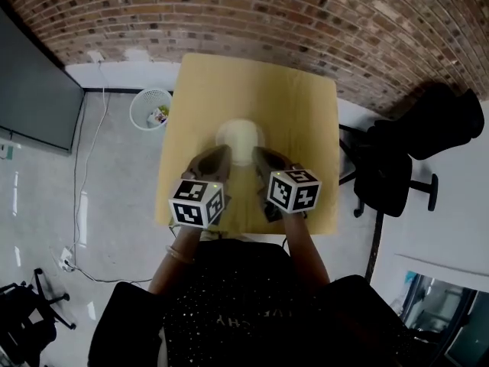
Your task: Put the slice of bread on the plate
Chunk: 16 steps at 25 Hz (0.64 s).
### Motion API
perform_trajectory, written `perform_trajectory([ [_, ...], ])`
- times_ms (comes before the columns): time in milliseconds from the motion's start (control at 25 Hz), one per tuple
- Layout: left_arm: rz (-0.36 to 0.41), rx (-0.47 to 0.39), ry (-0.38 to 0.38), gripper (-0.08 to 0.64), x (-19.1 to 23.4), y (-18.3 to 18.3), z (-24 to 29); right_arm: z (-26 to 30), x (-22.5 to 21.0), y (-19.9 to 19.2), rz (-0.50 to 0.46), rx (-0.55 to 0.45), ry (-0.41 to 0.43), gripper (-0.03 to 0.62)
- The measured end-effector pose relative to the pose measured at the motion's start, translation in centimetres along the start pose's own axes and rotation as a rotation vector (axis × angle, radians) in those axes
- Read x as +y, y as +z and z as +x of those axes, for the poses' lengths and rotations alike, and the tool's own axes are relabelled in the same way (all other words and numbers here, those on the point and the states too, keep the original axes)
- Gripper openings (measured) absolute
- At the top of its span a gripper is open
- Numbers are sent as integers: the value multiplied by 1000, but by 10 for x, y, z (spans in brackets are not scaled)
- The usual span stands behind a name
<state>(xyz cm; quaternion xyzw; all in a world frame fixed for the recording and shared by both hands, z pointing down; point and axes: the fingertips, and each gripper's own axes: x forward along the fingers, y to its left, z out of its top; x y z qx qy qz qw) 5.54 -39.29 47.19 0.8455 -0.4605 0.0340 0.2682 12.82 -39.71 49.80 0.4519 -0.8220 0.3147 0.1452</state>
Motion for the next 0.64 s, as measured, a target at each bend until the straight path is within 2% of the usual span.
perform_trajectory([
  [240,35,28,-24,11,-10,-13,2,-18,-2,-5,45,-37,-44,11],
  [640,42,69,-24,11,-7,-22,4,-21,3,-13,44,-35,-41,11],
])
